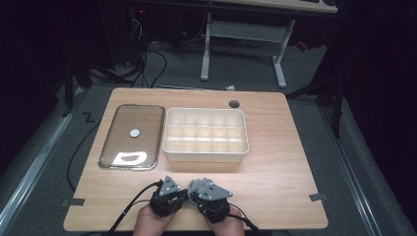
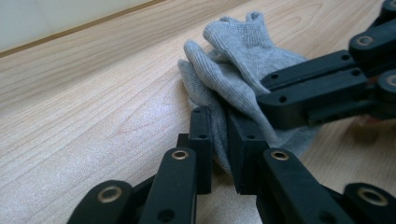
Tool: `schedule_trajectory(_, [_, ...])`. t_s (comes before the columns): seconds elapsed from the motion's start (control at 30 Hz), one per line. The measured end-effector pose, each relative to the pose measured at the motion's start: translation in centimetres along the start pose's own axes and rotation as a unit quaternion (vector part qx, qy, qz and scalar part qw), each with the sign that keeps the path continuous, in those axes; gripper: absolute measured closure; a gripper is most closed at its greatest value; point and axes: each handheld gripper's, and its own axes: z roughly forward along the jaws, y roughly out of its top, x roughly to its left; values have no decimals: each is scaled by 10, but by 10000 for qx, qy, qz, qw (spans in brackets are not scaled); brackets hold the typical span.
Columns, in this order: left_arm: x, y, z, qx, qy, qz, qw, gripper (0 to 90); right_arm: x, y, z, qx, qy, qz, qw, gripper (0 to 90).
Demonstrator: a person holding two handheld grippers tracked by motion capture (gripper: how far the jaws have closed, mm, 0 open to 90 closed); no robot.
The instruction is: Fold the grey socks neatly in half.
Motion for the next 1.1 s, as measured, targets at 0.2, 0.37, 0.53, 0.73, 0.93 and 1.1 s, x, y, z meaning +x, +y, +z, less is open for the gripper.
schedule_trajectory(0.2, [2,0,-1,47,27,-43,10000,746,-1,-4,4,102,57,30,9999,892])
schedule_trajectory(0.37, [12,7,-26,-426,162,-83,9989,771,1,-4,8,129,123,-41,9998,890])
schedule_trajectory(0.53, [4,19,-30,-660,29,209,9976,895,2,-2,11,120,160,-59,9998,889])
schedule_trajectory(0.73, [-3,26,-13,-554,-210,320,9977,899,5,-1,13,123,161,-124,9997,886])
schedule_trajectory(0.93, [8,20,-1,-353,-128,215,9991,900,6,-1,13,110,154,-153,9997,866])
schedule_trajectory(1.1, [12,16,1,-311,-63,183,9993,900,5,1,3,-10,302,13,9995,768])
